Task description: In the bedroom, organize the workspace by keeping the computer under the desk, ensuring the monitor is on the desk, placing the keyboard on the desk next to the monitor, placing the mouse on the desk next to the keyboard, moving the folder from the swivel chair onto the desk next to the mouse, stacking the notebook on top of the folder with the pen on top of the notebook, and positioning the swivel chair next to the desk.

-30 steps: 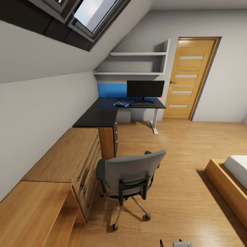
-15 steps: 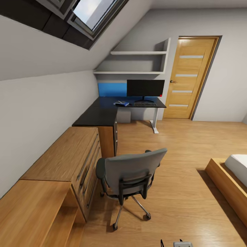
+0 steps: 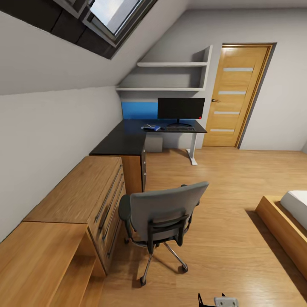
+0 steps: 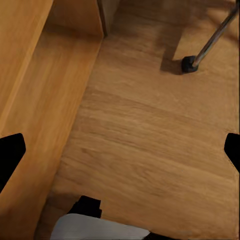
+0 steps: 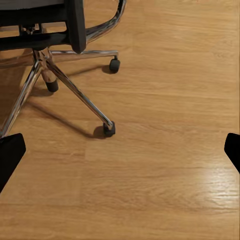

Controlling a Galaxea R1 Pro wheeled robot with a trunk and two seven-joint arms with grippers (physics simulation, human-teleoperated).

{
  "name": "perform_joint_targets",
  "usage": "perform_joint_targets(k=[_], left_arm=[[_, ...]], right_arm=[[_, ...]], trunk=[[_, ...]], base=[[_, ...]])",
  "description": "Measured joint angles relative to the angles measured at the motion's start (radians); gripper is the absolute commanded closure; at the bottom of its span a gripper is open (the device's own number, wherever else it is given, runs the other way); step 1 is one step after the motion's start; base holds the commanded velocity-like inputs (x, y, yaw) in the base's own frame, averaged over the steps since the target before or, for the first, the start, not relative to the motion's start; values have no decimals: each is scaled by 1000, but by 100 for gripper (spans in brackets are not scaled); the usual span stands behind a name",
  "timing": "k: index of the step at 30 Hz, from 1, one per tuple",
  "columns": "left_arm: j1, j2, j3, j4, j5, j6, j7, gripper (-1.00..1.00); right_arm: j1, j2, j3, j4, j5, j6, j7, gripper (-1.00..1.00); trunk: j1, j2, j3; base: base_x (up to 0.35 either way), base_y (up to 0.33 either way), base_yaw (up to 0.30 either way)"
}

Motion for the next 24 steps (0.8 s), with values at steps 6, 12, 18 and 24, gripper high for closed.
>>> perform_joint_targets(k=[6, 12, 18, 24], left_arm=[[-146, -44, -2, -9, -3, 193, -3, -100], [-358, -51, -1, 101, -3, 298, -8, -100], [-491, -40, 4, 269, 2, 335, -12, -100], [-494, -18, 10, 309, 3, 227, -11, -100]], right_arm=[[-8, -30, -5, -96, -9, 6, -18, -100], [-131, -46, -9, -123, -38, 143, -84, -100], [-335, -97, -107, -118, -247, 389, -110, -100], [-340, -70, -116, -81, -269, 341, -106, -100]], trunk=[[23, -42, -19], [46, -84, -37], [69, -126, -56], [92, -168, -75]], base=[[0, 0, 0], [0, 0, 0], [0, 0, 0], [0, 0, 0]])
